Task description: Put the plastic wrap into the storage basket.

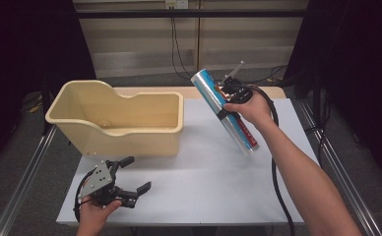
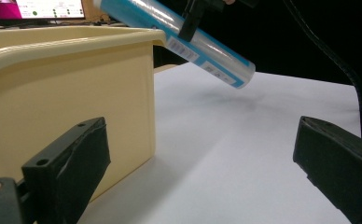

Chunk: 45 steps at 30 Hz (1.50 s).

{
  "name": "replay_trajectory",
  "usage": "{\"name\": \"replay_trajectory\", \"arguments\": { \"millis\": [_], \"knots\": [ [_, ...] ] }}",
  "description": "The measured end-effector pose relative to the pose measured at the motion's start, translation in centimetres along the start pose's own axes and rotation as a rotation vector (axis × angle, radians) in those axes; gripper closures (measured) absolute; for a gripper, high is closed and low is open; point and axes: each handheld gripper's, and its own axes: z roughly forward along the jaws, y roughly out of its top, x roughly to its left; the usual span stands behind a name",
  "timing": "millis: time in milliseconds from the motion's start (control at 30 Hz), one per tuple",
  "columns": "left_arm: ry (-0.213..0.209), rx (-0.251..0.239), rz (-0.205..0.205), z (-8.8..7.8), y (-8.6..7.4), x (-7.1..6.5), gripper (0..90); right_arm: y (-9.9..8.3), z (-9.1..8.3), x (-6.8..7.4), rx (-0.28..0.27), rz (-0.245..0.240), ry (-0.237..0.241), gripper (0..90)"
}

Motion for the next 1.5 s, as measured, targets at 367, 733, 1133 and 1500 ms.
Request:
{"name": "replay_trajectory", "arguments": {
  "millis": [367, 733, 1133, 1500],
  "knots": [
    [-0.003, 0.001, 0.001, -0.1, 0.0, 0.0, 3.6, 0.7, -1.1, 0.7, -0.113, -0.037, 0.02, 32.3],
    [-0.005, 0.001, -0.002, 0.1, 0.0, -0.1, 3.6, -0.2, -1.0, 0.9, -0.245, -0.047, 0.078, 32.2],
    [-0.005, -0.001, -0.001, 0.0, 0.0, -0.1, 3.7, 0.5, -2.6, 1.6, -0.366, -0.077, 0.112, 32.2],
    [-0.006, 0.0, 0.001, 0.0, 0.0, 0.1, 3.7, 4.0, -5.7, 4.1, -0.403, -0.196, 0.105, 32.1]
  ]
}}
